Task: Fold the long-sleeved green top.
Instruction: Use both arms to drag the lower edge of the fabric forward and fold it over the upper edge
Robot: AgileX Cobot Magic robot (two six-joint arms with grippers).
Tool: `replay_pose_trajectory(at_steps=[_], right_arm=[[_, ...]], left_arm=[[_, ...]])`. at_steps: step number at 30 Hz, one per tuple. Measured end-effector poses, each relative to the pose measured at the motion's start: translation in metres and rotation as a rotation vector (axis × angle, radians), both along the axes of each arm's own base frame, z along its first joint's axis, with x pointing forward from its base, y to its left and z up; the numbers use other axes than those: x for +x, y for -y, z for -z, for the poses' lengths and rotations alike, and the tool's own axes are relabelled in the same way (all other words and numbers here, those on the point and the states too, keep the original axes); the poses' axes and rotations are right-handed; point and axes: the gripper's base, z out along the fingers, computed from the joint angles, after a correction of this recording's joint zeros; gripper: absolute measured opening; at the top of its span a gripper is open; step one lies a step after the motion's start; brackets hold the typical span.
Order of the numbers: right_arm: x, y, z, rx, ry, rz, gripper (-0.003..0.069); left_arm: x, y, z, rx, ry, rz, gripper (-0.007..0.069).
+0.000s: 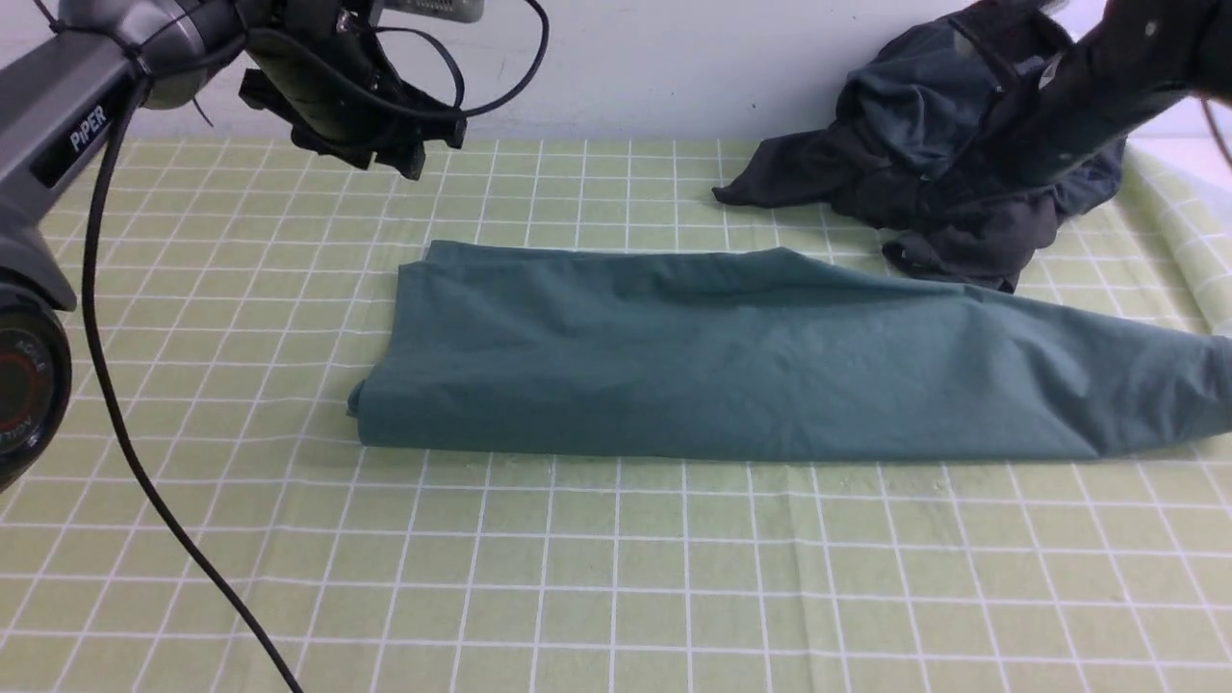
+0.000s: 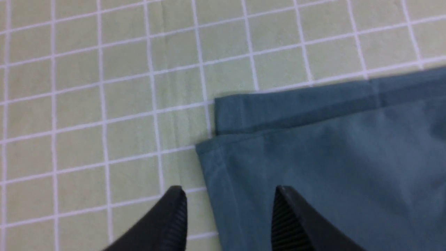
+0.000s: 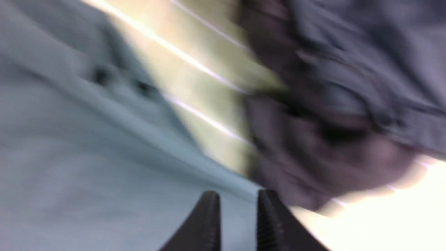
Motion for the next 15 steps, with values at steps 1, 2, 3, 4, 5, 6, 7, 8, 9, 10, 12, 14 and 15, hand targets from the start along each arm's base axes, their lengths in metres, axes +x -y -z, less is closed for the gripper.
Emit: replay_pose_trajectory(at_steps=[1,2,3,4,5,6,7,8,9,10,12,14,15], right_arm=[[0.002,-0.011,0.011,0.064,-0.027,-0.044,0.0050],[0.007,-0.021,0.027,0.138,-0.058,-0.064,0.0020],[0.012,-0.029,0.042,0.180,-0.069,-0.095,0.0001],[0.013,-0.030,0.049,0.181,-0.076,-0.105,0.0000],[0.017,-0.036,0.062,0.215,-0.081,-0.117,-0.0005],[0.020,-0.040,0.070,0.243,-0.073,-0.114,-0.0009],[0.024,-0.043,0.080,0.263,-0.072,-0.114,-0.0010],[0.032,-0.046,0.099,0.281,-0.037,-0.089,-0.0011],[0.036,-0.047,0.105,0.288,-0.018,-0.071,-0.0011],[0.046,-0.045,0.117,0.296,0.040,-0.016,-0.0011],[0.053,-0.043,0.127,0.289,0.077,0.017,-0.0011],[0.063,-0.040,0.137,0.270,0.125,0.043,-0.0010],[0.066,-0.040,0.136,0.259,0.136,0.037,-0.0009]], left_arm=[[-0.002,0.006,0.005,-0.031,-0.037,0.026,0.0257],[-0.003,0.011,0.010,-0.050,-0.070,0.052,0.0235],[-0.004,0.017,0.015,-0.069,-0.094,0.078,0.0216],[-0.004,0.018,0.016,-0.070,-0.100,0.082,0.0214],[-0.004,0.022,0.020,-0.077,-0.116,0.099,0.0206],[-0.004,0.025,0.023,-0.081,-0.124,0.112,0.0205],[-0.005,0.028,0.025,-0.084,-0.133,0.121,0.0205],[-0.005,0.033,0.030,-0.090,-0.146,0.134,0.0205],[-0.004,0.034,0.032,-0.091,-0.150,0.139,0.0205],[-0.004,0.036,0.034,-0.090,-0.155,0.143,0.0205],[-0.004,0.037,0.035,-0.090,-0.156,0.145,0.0205],[-0.005,0.038,0.035,-0.090,-0.155,0.147,0.0205],[-0.005,0.038,0.035,-0.090,-0.155,0.147,0.0205]])
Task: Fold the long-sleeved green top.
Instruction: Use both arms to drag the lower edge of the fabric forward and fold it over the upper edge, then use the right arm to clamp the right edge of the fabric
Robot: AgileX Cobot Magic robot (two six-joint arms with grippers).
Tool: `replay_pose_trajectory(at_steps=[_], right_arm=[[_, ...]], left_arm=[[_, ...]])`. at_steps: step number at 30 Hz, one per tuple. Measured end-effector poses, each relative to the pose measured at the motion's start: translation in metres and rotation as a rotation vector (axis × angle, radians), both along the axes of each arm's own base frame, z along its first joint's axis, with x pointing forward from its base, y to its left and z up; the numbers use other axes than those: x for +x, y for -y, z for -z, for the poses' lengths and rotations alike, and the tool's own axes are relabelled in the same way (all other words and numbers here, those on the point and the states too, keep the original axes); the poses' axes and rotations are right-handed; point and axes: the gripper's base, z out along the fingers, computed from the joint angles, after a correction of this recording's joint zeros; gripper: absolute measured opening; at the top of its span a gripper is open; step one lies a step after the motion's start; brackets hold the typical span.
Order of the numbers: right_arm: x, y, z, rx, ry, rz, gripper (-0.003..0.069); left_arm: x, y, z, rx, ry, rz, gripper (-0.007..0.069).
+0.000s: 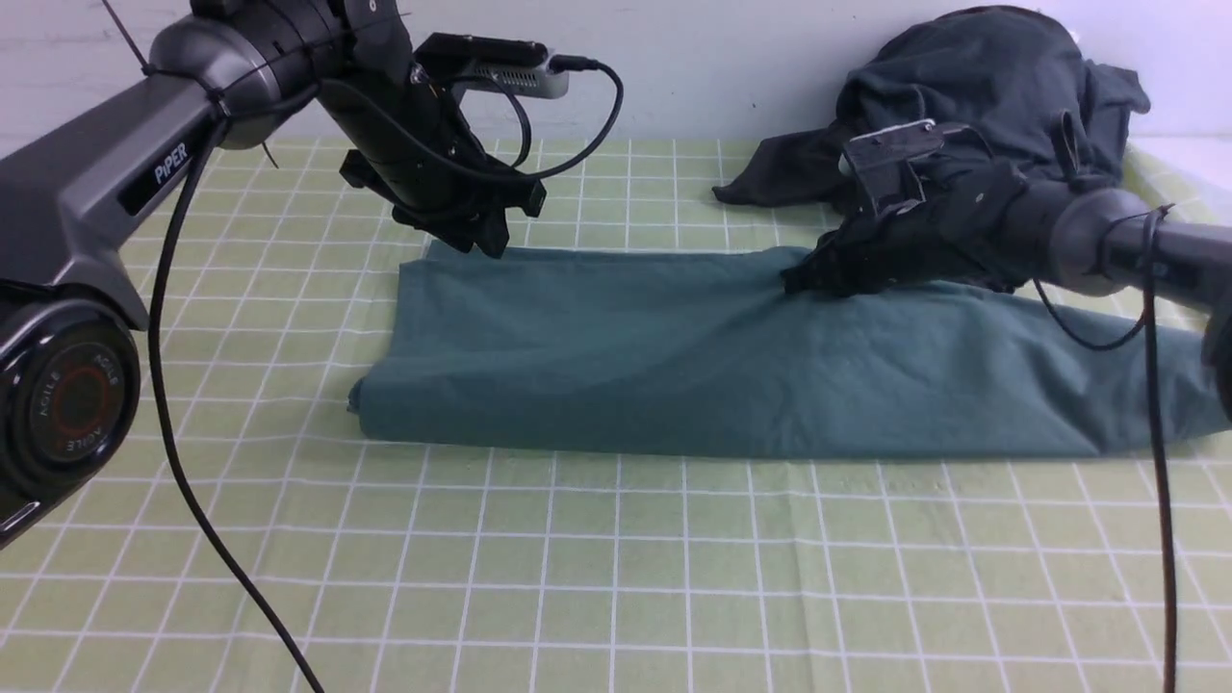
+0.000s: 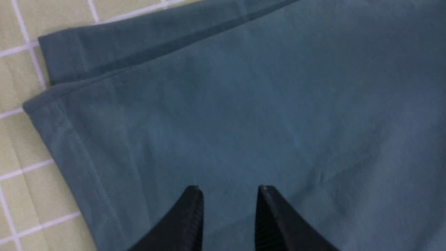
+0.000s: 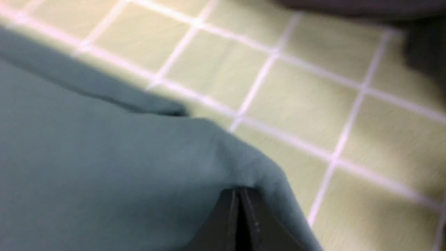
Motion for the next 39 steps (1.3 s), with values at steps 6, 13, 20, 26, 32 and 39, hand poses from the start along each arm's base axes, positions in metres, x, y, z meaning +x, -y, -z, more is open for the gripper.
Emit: replay_pose_trajectory(at_steps=[6,13,20,26,32,39], right_arm=[[0.005,0.002,-0.054,-0.049,-0.027,-0.044,-0.0006],[-0.035,0.033,-0.138,-0.236,-0.292,0.140,0.0004],[-0.059,0.099,-0.126,-0.237,-0.470,0.320,0.0047],[-0.086,0.161,-0.101,-0.202,-0.616,0.462,0.0151],[-0.104,0.200,-0.076,-0.219,-0.715,0.569,0.0378],[-0.107,0.235,-0.055,-0.127,-0.747,0.662,0.0469]], left_arm=[[-0.005,0.000,-0.003,0.010,-0.032,0.011,0.0205],[-0.025,-0.004,-0.032,0.058,-0.052,0.107,0.0205],[-0.058,-0.001,-0.038,-0.018,-0.107,0.201,0.0145],[-0.106,-0.004,-0.041,-0.107,-0.078,0.224,0.0033],[-0.143,-0.012,-0.030,-0.125,-0.065,0.204,-0.0004],[-0.146,-0.011,-0.022,-0.146,-0.080,0.190,-0.0004]])
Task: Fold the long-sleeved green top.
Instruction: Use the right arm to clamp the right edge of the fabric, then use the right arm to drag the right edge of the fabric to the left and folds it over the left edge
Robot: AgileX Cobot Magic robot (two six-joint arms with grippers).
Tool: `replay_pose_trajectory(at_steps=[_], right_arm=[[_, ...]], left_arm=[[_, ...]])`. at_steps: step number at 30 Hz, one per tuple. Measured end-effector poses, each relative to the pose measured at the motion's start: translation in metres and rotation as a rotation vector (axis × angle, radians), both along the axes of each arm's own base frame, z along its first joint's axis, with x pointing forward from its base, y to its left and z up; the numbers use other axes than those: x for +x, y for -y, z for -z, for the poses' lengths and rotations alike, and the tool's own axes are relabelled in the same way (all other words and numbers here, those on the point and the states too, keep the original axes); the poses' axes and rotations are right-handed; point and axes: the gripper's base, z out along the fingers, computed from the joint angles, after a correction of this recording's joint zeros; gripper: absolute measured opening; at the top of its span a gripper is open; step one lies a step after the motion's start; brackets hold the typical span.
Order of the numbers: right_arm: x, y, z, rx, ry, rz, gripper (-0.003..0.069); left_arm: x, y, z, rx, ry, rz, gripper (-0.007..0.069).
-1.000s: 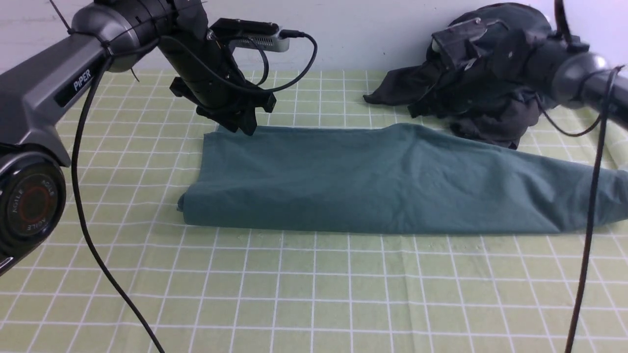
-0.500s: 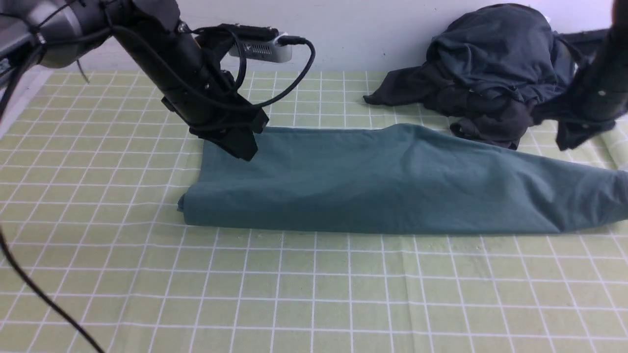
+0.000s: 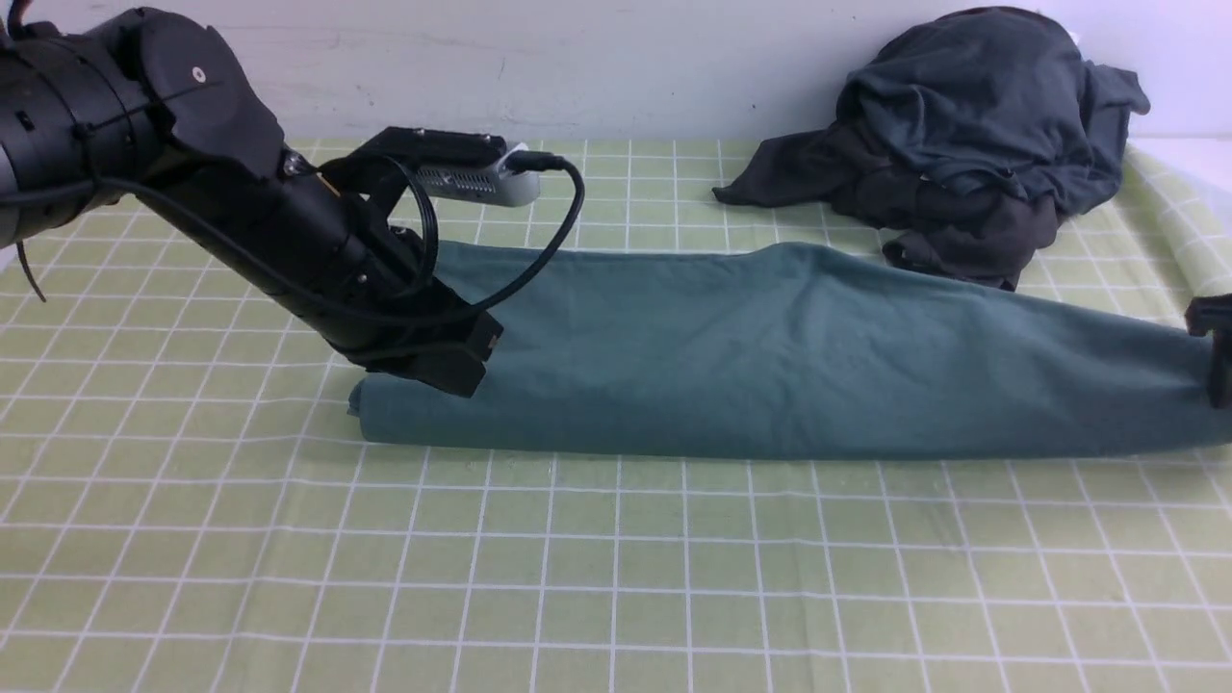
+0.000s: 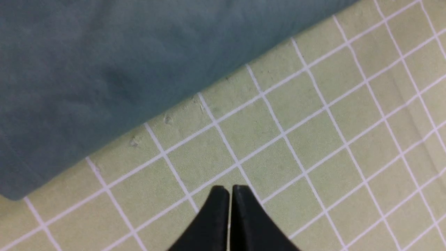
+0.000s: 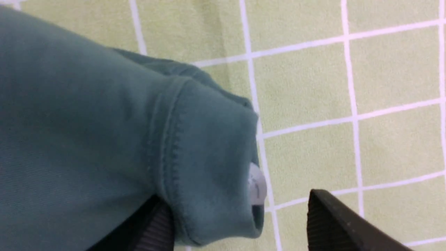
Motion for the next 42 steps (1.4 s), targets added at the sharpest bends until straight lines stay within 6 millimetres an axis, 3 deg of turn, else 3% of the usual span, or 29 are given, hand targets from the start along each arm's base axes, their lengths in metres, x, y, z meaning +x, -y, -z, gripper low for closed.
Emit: replay_pose_trajectory(at_steps=[6,9,14,17,19,24,25,26,27,30,34,35,36,37,38,42], right_arm=[[0.009,-0.004,0.028,0.053,0.000,0.014,0.0451],[0.012,-0.007,0.031,0.050,0.013,0.004,0.0405],[0.014,-0.007,0.031,0.046,0.027,0.003,0.0230],[0.013,-0.008,0.030,0.040,0.019,-0.026,0.0079],[0.014,-0.008,0.029,0.034,0.013,-0.043,0.0045],[0.015,-0.010,-0.011,-0.006,0.046,-0.072,0.0034],[0.017,-0.015,-0.038,-0.032,0.102,-0.087,0.0034],[0.017,-0.016,-0.042,-0.036,0.108,-0.089,0.0034],[0.019,-0.029,-0.076,-0.060,0.191,-0.118,0.0034],[0.021,-0.060,-0.121,-0.086,0.314,-0.186,0.0034],[0.024,-0.136,-0.164,-0.092,0.443,-0.355,0.0034],[0.023,-0.158,-0.169,-0.084,0.463,-0.403,0.0034],[0.022,-0.167,-0.170,-0.080,0.468,-0.422,0.0034],[0.019,-0.197,-0.171,-0.063,0.476,-0.487,0.0034],[0.017,-0.214,-0.170,-0.053,0.476,-0.520,0.0034],[0.011,-0.287,-0.152,-0.006,0.481,-0.642,0.0034]], left_arm=[[0.003,0.003,-0.003,-0.050,0.030,-0.026,-0.0004],[0.003,0.003,-0.003,-0.052,0.030,-0.028,-0.0004],[0.002,0.003,-0.003,-0.050,0.014,-0.019,-0.0004],[0.002,0.003,-0.003,-0.050,0.013,-0.018,-0.0004],[0.001,0.003,-0.003,-0.049,0.011,-0.015,-0.0004],[-0.014,0.000,-0.015,-0.017,-0.015,0.036,-0.0004],[-0.023,-0.003,-0.025,-0.001,-0.016,0.055,-0.0004],[-0.024,-0.003,-0.025,0.001,-0.020,0.058,-0.0004],[-0.034,-0.006,-0.035,0.007,-0.018,0.072,-0.0004],[-0.052,-0.010,-0.048,0.008,0.010,0.076,-0.0004],[-0.088,-0.021,-0.059,0.014,0.105,0.043,-0.0004],[-0.098,-0.025,-0.061,0.022,0.135,0.029,-0.0004],[-0.102,-0.027,-0.062,0.023,0.146,0.025,-0.0004],[-0.120,-0.034,-0.066,0.041,0.195,0.002,-0.0004],[-0.131,-0.038,-0.066,0.060,0.220,-0.009,-0.0004],[-0.169,-0.056,-0.057,0.138,0.262,-0.053,-0.0004]])
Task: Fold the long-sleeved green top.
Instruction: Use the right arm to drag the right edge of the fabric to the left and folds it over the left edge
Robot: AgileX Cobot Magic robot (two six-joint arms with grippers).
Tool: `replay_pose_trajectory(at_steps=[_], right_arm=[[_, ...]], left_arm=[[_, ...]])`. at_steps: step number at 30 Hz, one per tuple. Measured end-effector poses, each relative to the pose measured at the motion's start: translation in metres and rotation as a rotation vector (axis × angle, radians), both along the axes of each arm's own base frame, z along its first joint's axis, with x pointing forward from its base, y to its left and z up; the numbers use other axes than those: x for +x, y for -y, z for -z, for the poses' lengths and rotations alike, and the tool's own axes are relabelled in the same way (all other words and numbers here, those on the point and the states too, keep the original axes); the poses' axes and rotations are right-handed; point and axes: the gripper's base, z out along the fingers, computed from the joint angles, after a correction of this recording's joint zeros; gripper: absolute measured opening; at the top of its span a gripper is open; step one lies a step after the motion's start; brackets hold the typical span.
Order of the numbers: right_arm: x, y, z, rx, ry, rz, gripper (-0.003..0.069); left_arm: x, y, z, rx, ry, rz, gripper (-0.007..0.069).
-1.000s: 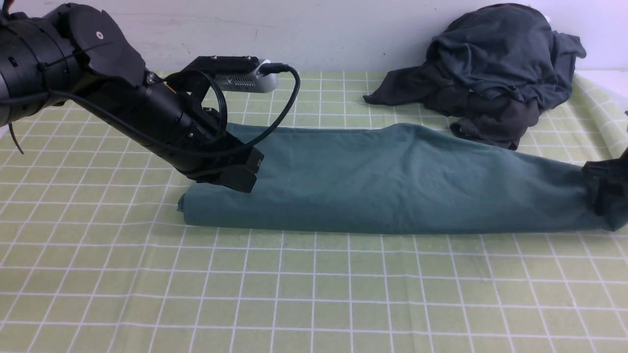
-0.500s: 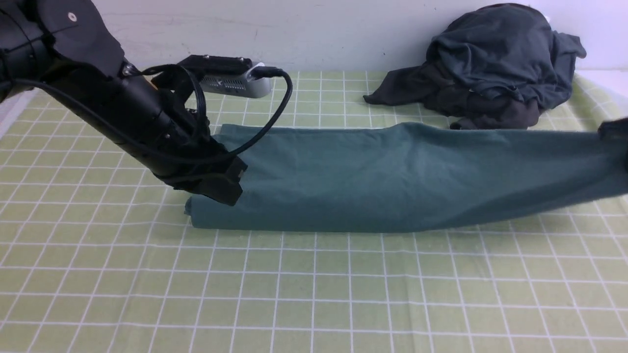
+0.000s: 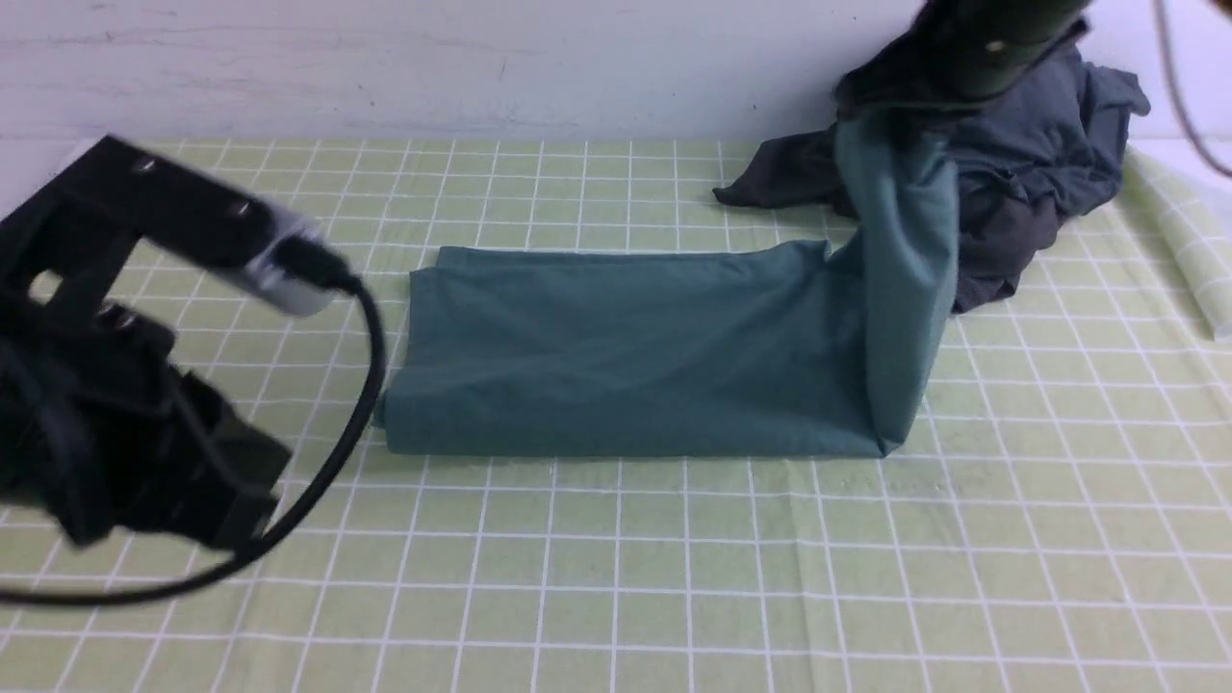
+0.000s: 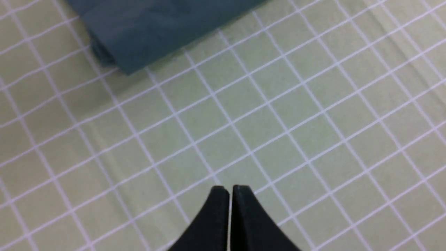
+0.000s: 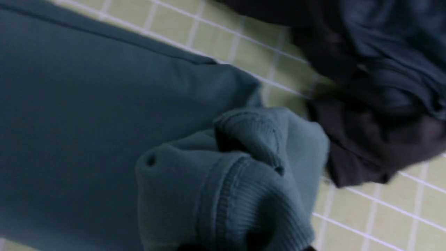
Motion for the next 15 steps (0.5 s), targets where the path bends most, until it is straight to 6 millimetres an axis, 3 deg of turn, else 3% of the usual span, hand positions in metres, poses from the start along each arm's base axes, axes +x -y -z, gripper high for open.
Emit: replay_pose_trajectory(at_steps=[5,10,15], right_arm=[[-0.001,-0.066,0.043,0.015,-0.018,-0.091,0.0034],[-0.005,-0.115,0.086,0.035,-0.047,-0.150,0.0034],[-0.009,-0.146,0.097,0.053,-0.022,-0.205,0.0034]], left_arm=[[-0.031,-0.016,0.023,0.055,0.013,-0.083,-0.0004],[-0.049,-0.025,0.051,0.039,0.067,-0.170,-0.0004],[-0.060,-0.028,0.073,0.013,0.136,-0.189,-0.0004]])
